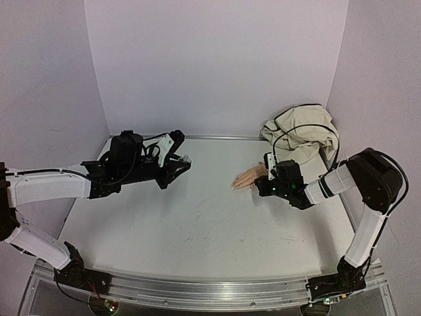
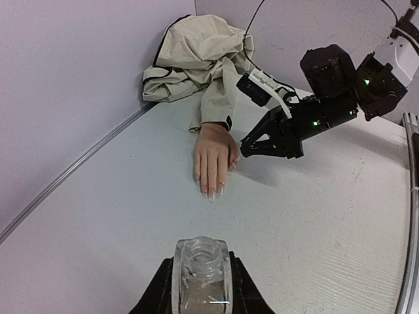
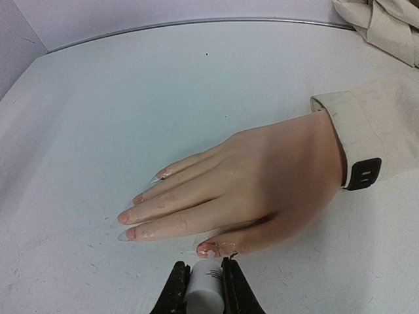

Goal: Paint the nails

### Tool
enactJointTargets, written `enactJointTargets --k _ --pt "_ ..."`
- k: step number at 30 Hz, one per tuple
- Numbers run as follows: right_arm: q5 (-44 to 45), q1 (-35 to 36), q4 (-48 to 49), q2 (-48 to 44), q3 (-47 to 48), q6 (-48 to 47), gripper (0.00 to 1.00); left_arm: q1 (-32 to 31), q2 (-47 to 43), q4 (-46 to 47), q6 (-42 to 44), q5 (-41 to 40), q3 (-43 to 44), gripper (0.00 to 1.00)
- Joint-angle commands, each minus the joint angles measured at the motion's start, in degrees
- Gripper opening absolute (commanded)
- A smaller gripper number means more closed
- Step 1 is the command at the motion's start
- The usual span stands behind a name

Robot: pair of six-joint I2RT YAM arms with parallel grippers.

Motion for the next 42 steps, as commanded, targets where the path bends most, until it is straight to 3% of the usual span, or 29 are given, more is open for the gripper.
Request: enactJointTargets --k 1,19,42 --pt "-0.04 0.21 0.82 0.32 2.47 -0.28 0.0 -0.19 -2.2 3.29 0.49 0.51 1.62 0.0" --pt "0.46 0.21 -0.17 2.59 3.8 0.31 0.0 -0.19 -1.97 3.29 0.73 0.36 1.53 0.0" --pt "-6.88 0.22 0.58 3.13 4.51 -0.52 0.0 -0.19 -2.2 3.33 0.74 0.45 1.53 0.0"
